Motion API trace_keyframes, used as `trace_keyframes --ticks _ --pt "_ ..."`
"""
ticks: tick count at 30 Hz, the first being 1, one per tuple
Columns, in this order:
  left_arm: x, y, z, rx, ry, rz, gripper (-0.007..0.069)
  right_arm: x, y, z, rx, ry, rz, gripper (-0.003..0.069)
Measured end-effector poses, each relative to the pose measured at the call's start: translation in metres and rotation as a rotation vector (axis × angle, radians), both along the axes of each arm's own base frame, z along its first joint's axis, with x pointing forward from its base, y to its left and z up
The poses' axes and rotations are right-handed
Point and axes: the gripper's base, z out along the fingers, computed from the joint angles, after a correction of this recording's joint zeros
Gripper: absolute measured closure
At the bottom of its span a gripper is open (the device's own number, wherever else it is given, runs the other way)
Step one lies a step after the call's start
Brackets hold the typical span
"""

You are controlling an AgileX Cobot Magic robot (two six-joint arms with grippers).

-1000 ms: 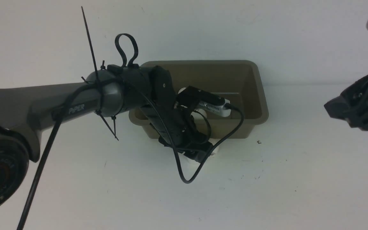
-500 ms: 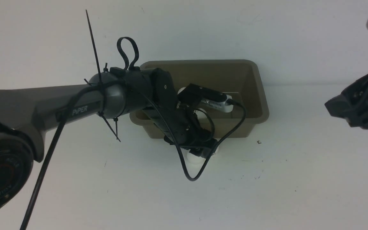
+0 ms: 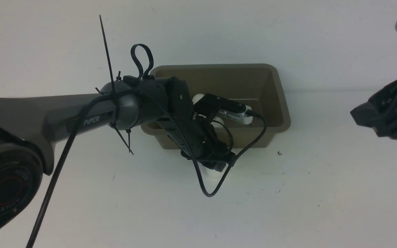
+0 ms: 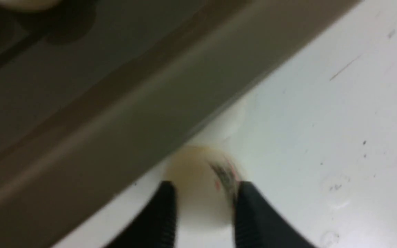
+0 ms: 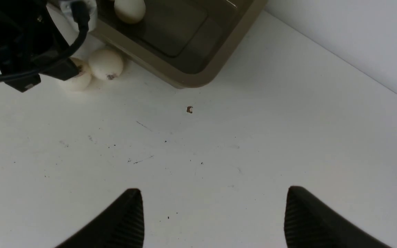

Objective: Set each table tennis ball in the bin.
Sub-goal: Use the right arm to clamp the table tennis ball closest to it

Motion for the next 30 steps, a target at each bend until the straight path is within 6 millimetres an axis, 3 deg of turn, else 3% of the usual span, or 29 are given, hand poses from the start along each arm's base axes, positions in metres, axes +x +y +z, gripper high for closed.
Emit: trace_keyframes --ticks 7,14,23,30 --pt "0.000 0.000 -0.001 0.011 0.004 -0.012 0.0611 0.000 0.000 0.000 0.000 0.000 0.000 0.0162" --pt "-0.003 0.001 -0.009 0.040 0.040 -0.044 0.0622 0.000 0.000 0.000 0.000 0.000 0.000 0.0162" --pt "-0.008 0.002 -0.011 0.041 0.079 -0.054 0.0502 0.000 0.000 0.000 -0.006 -0.003 0.007 0.0162" --pt "-0.010 0.003 0.014 0.012 0.027 -0.057 0.0430 0.000 0.000 0.000 -0.003 -0.003 0.008 0.0162"
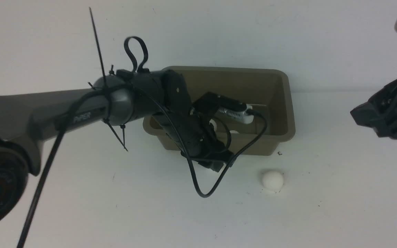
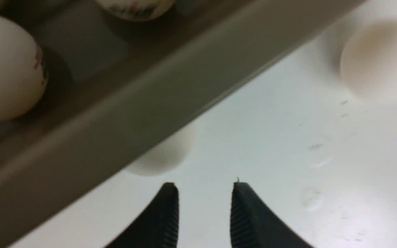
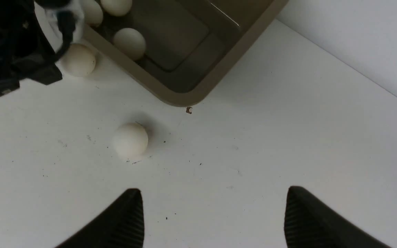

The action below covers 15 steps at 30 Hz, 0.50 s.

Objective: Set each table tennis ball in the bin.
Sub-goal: Use the right arm to clamp the table tennis ball closest to it

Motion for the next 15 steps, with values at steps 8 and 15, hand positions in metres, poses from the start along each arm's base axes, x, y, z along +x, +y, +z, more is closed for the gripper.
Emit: trace_keyframes --ticks 8,15 --pt "-0.004 0.002 0.024 -0.025 -0.050 -0.011 0.0403 -0.001 0.000 -0.001 0.011 0.019 -0.012 0.0162" --pt "-0.012 0.006 0.059 -0.058 -0.115 -0.044 0.0356 -0.007 -0.003 -0.007 0.002 0.117 -0.050 0.0162"
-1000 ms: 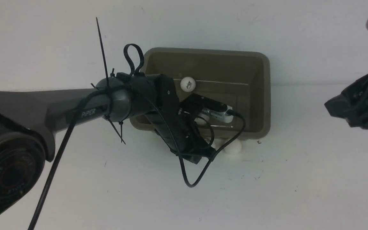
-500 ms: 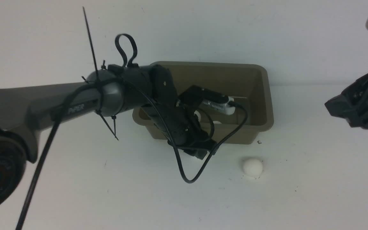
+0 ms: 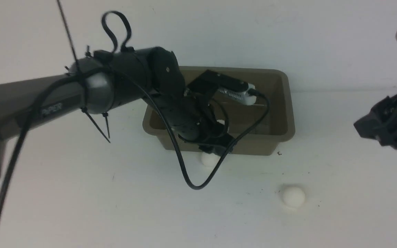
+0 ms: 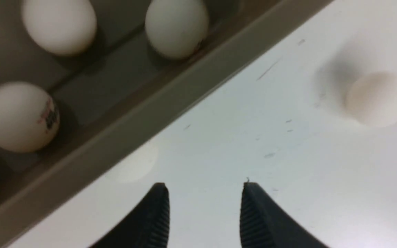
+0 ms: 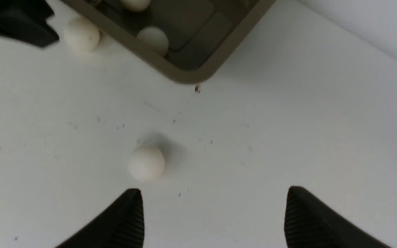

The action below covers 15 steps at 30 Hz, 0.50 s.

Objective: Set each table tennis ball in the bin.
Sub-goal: Use the right arm to clamp the table tennis ball closest to it

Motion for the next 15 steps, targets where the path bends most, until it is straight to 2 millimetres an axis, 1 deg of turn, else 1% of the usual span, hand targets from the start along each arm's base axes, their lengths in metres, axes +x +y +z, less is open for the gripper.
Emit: trace_keyframes --ticks 5,10,11,12,13,15 --pt "-0.014 0.007 0.046 -0.059 -0.103 -0.026 0.0353 -0.007 -0.003 -0.005 -0.017 0.093 -0.033 0.0162" --pt "-0.026 0.012 0.078 -0.108 -0.187 -0.050 0.0336 -0.011 -0.003 -0.007 -0.010 0.151 -0.044 0.0162" --pt "-0.033 0.015 0.098 -0.143 -0.254 -0.067 0.0309 -0.013 -0.003 -0.008 -0.003 0.174 -0.051 0.0162" --pt "-0.034 0.015 0.100 -0.147 -0.261 -0.069 0.0306 -0.012 -0.003 -0.008 -0.003 0.177 -0.052 0.0162" --pt "-0.041 0.018 0.117 -0.179 -0.327 -0.086 0.0270 -0.012 -0.002 -0.010 0.002 0.185 -0.056 0.0162" --pt "-0.050 0.022 0.137 -0.217 -0.396 -0.102 0.0220 -0.011 0.000 -0.014 0.010 0.207 -0.057 0.0162"
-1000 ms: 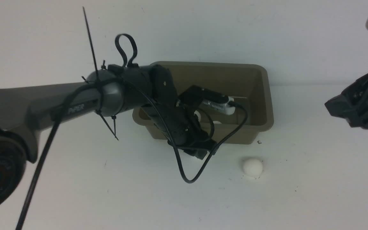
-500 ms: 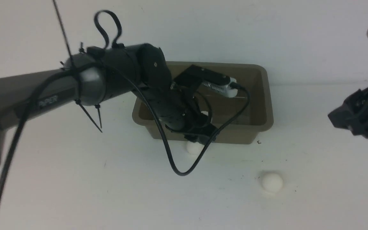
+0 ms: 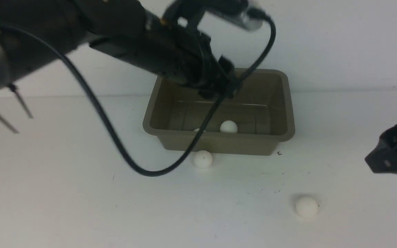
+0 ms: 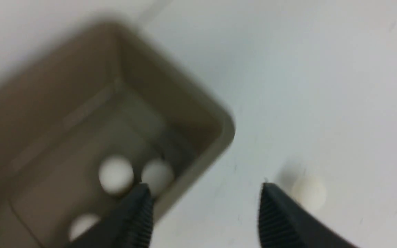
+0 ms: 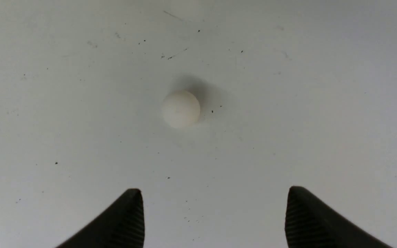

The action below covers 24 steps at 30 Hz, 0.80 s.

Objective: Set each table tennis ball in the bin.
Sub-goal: Use the right arm to clamp the table tennis ball closest to it

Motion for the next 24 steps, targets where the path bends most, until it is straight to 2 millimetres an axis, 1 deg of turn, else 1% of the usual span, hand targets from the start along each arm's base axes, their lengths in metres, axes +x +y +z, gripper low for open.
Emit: trace_keyframes --ticks 1,2,4,5,6,7,8,9,10,14,20,23,24 --pt "-0.004 0.002 0.008 -0.019 -0.024 -0.002 0.0198 0.000 0.001 -0.005 0.006 0.021 0.000 0.0162" --pt "-0.004 0.002 0.008 -0.021 -0.026 -0.003 0.0198 0.000 0.002 -0.007 0.010 0.027 -0.001 0.0162" --pt "-0.010 0.004 0.017 -0.042 -0.047 -0.007 0.0172 0.000 0.003 -0.016 0.012 0.064 -0.002 0.0162" --pt "-0.013 0.005 0.022 -0.056 -0.054 -0.008 0.0158 -0.001 0.003 -0.028 0.009 0.109 -0.001 0.0162" --pt "-0.014 0.006 0.024 -0.061 -0.058 -0.009 0.0152 -0.002 0.003 -0.037 0.004 0.139 -0.001 0.0162" --pt "-0.015 0.006 0.024 -0.062 -0.058 -0.009 0.0152 -0.002 0.003 -0.038 0.002 0.144 -0.002 0.0162" --pt "-0.016 0.007 0.027 -0.065 -0.062 -0.011 0.0148 -0.003 0.003 -0.045 0.001 0.158 -0.002 0.0162" --pt "-0.017 0.007 0.027 -0.066 -0.060 -0.014 0.0144 -0.002 0.004 -0.055 0.005 0.171 -0.005 0.0162" --pt "-0.017 0.007 0.027 -0.065 -0.059 -0.014 0.0144 0.000 0.005 -0.059 0.012 0.164 -0.005 0.0162" --pt "-0.018 0.007 0.026 -0.061 -0.052 -0.019 0.0143 0.011 0.012 -0.069 0.054 0.155 -0.005 0.0162" --pt "-0.020 0.007 0.024 -0.049 -0.026 -0.038 0.0143 0.038 0.026 -0.101 0.105 0.206 -0.002 0.0162" --pt "-0.021 0.007 0.024 -0.045 -0.019 -0.043 0.0143 0.047 0.029 -0.116 0.104 0.239 -0.010 0.0162" --pt "-0.021 0.007 0.024 -0.045 -0.019 -0.043 0.0143 0.047 0.030 -0.116 0.105 0.237 -0.010 0.0162"
